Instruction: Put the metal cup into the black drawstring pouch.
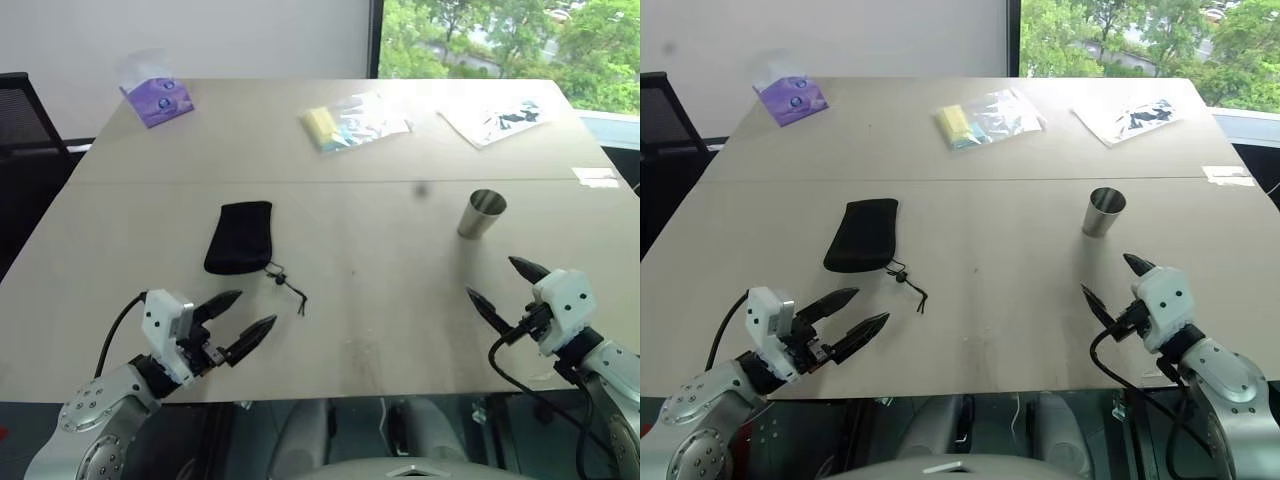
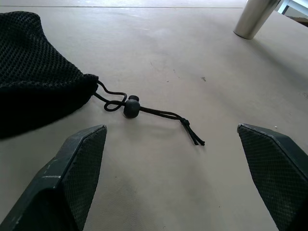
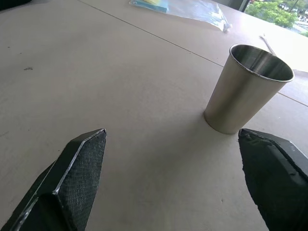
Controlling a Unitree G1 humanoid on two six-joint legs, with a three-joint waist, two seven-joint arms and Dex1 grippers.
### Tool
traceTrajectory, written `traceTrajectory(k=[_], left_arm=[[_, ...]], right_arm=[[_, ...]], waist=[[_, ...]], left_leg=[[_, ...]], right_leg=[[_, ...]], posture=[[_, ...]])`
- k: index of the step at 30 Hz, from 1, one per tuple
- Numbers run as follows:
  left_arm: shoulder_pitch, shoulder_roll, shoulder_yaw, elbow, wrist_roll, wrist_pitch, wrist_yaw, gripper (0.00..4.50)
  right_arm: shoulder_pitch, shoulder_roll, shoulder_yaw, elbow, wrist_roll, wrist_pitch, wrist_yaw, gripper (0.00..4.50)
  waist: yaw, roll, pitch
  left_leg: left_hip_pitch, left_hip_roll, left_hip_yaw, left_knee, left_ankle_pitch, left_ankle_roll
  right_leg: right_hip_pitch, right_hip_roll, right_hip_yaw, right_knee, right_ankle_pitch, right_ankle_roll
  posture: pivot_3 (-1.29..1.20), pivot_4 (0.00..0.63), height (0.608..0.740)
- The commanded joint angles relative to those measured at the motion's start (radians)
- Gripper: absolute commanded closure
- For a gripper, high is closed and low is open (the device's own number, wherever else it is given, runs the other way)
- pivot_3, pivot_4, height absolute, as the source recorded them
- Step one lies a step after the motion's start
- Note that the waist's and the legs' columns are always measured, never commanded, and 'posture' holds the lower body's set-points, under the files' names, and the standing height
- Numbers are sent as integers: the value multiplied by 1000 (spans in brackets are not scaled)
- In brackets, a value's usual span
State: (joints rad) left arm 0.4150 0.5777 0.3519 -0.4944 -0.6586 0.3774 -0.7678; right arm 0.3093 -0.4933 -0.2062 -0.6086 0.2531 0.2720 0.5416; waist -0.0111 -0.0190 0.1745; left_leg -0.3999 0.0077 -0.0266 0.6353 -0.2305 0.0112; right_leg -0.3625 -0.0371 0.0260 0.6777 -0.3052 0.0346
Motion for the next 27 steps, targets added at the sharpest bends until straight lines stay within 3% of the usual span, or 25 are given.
traceTrajectory(k=[1, 9, 13, 16, 20, 27], left_arm=[[3, -24, 35, 21, 6, -36, 15, 0], [-108, -44, 63, 198, 245, -214, 164, 0], [-139, -2, 11, 223, 464, -512, 151, 0], [-159, 18, -24, 214, 666, -595, 247, 0], [-170, 34, -63, 147, 883, -558, 339, 0], [-210, 130, -109, 110, 1141, -522, 358, 0]], right_arm=[[12, -4, -1, -19, 16, -50, 28, 62], [78, -86, 78, -135, 105, -96, 205, 62], [71, -120, 109, -197, 137, -157, 277, 62], [48, -123, 131, -205, 139, -177, 287, 62], [27, -121, 152, -195, 127, -219, 299, 62], [6, -120, 154, -199, 165, -223, 297, 62]], waist=[[0, 0, 0], [3, -4, -2], [3, -5, -3], [4, -5, -3], [2, -5, -3], [3, -5, -3]], left_leg=[[0, 0, 0, 0, 0, 0], [0, 0, -1, 1, 0, 0], [0, 0, 0, 1, 0, 0], [0, 0, 0, 1, 0, 0], [0, 0, 0, 1, 0, 0], [0, 0, -1, 1, 0, 0]], right_leg=[[0, 0, 0, 0, 0, 0], [1, 1, -1, 0, 0, 0], [1, 0, -1, 0, 0, 0], [1, 0, -1, 0, 0, 0], [1, 0, -1, 0, 0, 0], [1, 0, -2, 0, 0, 0]], posture=[[0, 150, 740], [0, 150, 740], [0, 150, 740], [0, 150, 740], [0, 150, 740], [0, 150, 740]])
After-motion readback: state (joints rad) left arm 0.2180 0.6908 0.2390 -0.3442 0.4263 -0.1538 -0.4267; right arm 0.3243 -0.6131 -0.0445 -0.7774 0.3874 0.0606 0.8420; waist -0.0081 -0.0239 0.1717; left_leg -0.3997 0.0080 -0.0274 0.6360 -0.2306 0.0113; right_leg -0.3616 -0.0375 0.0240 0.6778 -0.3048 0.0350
